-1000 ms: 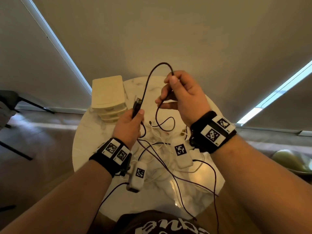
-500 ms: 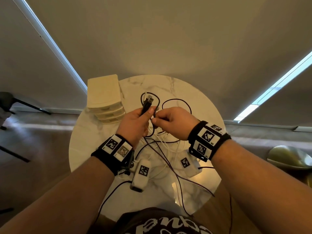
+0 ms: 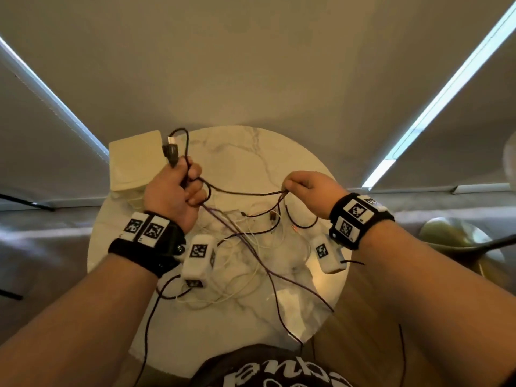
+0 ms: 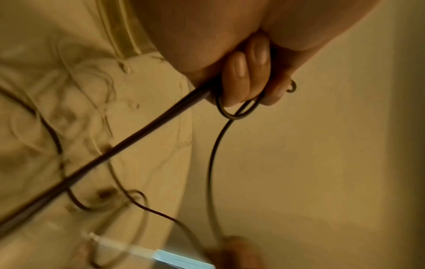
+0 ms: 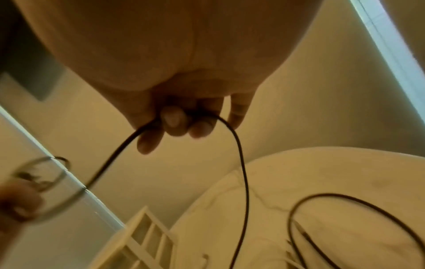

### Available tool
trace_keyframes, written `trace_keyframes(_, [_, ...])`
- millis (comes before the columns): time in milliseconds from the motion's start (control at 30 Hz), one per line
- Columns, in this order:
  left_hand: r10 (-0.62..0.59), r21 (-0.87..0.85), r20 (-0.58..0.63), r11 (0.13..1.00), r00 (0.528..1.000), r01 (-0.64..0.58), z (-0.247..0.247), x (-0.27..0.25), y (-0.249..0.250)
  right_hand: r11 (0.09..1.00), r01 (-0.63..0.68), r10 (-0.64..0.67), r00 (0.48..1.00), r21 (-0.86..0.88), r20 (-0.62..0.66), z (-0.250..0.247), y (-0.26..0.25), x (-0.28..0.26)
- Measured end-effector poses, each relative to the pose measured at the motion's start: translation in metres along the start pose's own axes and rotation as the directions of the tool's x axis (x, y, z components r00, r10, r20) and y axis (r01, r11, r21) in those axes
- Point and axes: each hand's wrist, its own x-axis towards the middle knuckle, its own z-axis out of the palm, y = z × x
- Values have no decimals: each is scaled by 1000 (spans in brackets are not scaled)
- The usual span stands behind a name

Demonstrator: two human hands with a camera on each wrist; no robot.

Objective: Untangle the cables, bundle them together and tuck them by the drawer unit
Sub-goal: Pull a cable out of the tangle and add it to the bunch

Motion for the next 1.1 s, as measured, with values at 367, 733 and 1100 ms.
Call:
trace_keyframes(367, [3,585,218,800,976,-133,24,-35,-71,914,404,-378,886,44,-268,-17,-77,-31])
trace_keyframes(733, [-184,471,-26,865,983,175,16,-34,-100,893,-101,164,980,-438,109,25,48,-57])
trace_keyframes(1100, [-35,837,-14,546,999,31,-4,-33,-112,664,-393,674,683,-636,282,86,164,-98])
